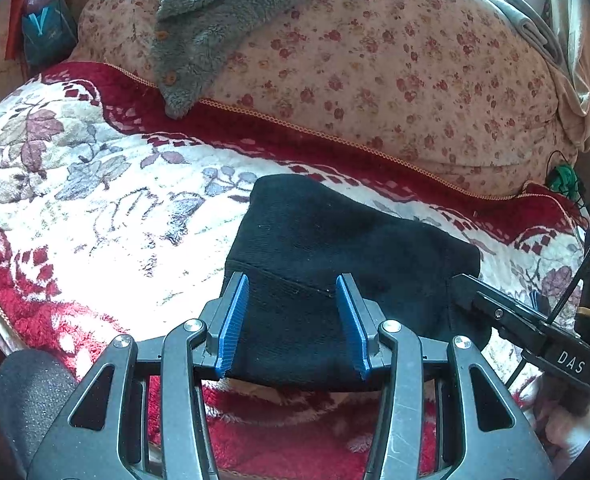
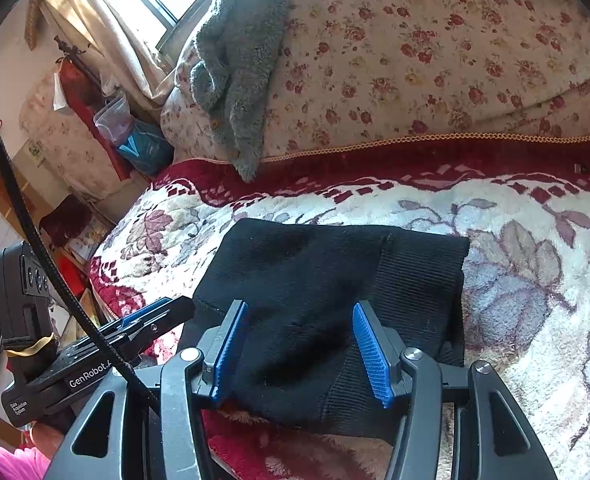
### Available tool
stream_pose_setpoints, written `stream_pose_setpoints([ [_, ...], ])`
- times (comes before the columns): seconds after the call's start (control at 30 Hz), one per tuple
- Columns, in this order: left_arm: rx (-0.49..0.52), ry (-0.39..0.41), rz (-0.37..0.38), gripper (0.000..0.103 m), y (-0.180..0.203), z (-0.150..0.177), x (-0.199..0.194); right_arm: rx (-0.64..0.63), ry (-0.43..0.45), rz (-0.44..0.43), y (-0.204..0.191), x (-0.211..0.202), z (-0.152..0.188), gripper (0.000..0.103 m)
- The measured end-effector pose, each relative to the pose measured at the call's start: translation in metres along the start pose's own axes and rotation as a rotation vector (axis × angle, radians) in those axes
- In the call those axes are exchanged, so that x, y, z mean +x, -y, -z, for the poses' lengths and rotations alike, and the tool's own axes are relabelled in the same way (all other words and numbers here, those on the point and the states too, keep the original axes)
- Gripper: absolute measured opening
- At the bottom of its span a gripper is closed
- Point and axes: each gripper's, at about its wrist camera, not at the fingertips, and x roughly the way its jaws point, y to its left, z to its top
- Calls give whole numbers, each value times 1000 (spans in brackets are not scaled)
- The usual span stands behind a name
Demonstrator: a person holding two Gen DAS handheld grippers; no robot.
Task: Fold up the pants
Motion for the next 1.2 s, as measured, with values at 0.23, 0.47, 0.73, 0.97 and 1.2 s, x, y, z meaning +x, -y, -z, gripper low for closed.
stream_pose_setpoints([
  [0.23, -21, -15, 15, 44, -11, -3, 4, 15, 14, 35, 7, -6, 2, 58],
  [0.47, -51, -83, 78, 48, -37, -10, 21, 138, 13, 75, 50, -13, 7, 72],
  [0.73, -9, -123, 163, 57, -38, -11, 42, 243, -63, 4, 77, 13, 20, 74],
  [0.97, 3, -203, 202, 69, -37, -13, 76, 244, -58, -103, 83, 30, 19, 78],
  [1.2, -41, -230, 233, 88, -42, -13, 95, 195, -51, -126, 83, 34, 18, 75],
])
